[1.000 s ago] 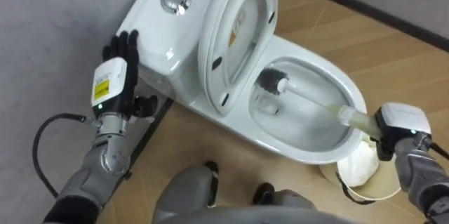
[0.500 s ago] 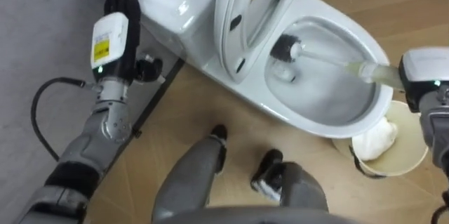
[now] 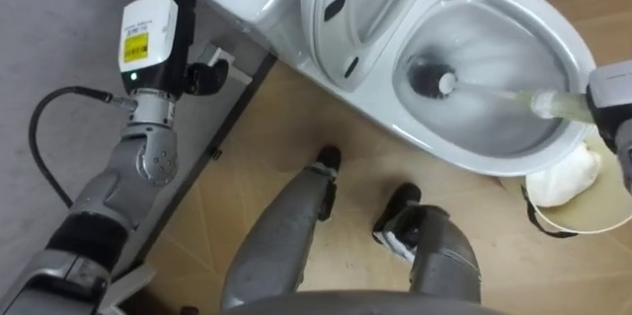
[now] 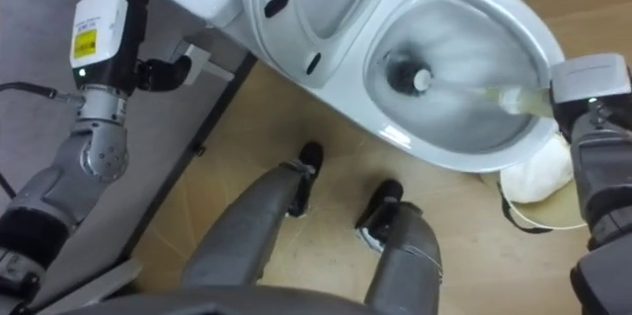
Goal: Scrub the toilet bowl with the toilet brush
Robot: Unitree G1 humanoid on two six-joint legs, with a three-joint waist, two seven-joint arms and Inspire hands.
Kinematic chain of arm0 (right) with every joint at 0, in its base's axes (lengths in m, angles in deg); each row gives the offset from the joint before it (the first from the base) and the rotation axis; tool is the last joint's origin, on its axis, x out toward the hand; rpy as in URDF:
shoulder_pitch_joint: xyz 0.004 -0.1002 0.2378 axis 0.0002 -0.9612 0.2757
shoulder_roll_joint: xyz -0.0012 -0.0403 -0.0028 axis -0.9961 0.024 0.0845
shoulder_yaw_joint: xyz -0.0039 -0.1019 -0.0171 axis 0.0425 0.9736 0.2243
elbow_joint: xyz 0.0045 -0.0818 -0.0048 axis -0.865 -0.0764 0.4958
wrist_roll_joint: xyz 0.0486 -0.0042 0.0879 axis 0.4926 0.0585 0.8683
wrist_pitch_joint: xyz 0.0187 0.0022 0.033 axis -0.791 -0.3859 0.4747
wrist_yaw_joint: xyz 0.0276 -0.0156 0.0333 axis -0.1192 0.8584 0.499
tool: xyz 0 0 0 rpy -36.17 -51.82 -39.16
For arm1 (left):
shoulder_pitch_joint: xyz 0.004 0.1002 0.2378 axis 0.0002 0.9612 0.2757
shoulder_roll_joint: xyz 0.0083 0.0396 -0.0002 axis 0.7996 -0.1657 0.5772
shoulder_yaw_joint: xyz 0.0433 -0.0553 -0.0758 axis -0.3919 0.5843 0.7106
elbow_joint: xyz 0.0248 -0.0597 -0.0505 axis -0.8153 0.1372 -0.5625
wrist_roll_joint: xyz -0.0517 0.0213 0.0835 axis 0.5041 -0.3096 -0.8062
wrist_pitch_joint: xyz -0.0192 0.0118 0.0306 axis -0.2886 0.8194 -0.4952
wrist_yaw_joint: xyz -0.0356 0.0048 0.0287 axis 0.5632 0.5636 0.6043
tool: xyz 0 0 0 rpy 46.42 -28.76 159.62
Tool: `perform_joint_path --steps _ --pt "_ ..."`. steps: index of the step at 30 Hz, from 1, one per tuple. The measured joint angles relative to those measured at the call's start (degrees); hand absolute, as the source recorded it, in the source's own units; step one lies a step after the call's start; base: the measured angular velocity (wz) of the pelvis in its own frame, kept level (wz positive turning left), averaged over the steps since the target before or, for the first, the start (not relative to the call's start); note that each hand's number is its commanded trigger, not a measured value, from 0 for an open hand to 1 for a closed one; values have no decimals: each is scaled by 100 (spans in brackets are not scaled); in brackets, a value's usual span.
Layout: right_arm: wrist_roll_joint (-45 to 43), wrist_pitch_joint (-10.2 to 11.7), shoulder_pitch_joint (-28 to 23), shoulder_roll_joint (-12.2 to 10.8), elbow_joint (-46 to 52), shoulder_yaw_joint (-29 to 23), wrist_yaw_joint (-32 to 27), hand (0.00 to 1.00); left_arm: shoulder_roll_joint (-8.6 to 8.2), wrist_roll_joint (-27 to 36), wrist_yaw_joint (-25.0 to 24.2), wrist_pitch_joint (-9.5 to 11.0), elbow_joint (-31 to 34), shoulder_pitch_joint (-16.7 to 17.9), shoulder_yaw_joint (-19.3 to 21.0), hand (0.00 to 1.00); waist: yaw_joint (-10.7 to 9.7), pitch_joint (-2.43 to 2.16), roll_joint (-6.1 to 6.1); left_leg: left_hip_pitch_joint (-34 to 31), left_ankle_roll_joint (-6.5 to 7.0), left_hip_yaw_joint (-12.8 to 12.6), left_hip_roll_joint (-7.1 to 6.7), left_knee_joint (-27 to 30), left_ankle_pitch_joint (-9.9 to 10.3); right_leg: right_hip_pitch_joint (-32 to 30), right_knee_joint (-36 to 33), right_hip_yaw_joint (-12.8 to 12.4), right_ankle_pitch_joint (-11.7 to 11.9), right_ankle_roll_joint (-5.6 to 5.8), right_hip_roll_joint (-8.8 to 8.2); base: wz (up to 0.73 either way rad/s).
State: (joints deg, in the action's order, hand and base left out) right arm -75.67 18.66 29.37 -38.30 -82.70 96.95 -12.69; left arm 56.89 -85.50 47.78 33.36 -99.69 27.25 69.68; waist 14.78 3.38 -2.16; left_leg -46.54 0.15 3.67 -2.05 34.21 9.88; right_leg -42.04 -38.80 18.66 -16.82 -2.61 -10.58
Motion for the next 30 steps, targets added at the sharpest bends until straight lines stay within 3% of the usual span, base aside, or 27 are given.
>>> perform_joint_path --steps 2,10,12,19,25,27,30 --pt "78 -70 49 2 14 1 62 100 4 -4 14 -96 112 8 -7 0 -20 -2 -4 -115 3 -6 -64 78 -1 -126 -129 -23 -62 6 -38 8" --pt "318 -143 -77 16 12 3 294 100 1 -17 34 -515 417 41 -120 0 -36 -19 -70 -203 8 -38 -61 124 2 -222 -197 -45 -72 5 -43 0" --pt "467 -187 -132 16 8 10 368 100 1 -16 33 -538 422 59 -126 0 -27 -26 -118 -203 10 -39 -59 126 3 -218 -192 -40 -72 6 -42 0" --pt "613 -373 -484 19 29 -2 451 100 -5 -20 29 -788 503 242 -240 0 -47 -144 -332 -189 30 -141 -58 122 17 -220 -206 -56 -88 25 -82 0" --pt "1746 -294 -649 -16 -17 5 469 100 -15 105 262 -965 533 261 -396 0 -192 -132 -312 -197 67 -327 -73 144 17 -269 -337 -138 -176 79 -158 5" --pt "2246 -252 -653 -105 -85 -8 476 100 -16 170 322 -967 537 291 -402 0 -271 -127 -305 -197 83 -350 -67 153 10 -276 -383 -142 -188 87 -172 4" --pt "3029 -88 -578 -444 -302 -254 495 100 -5 211 420 -961 547 294 -352 0 -373 -100 -264 -209 108 -362 -70 136 -6 -308 -394 -172 -202 98 -188 2"
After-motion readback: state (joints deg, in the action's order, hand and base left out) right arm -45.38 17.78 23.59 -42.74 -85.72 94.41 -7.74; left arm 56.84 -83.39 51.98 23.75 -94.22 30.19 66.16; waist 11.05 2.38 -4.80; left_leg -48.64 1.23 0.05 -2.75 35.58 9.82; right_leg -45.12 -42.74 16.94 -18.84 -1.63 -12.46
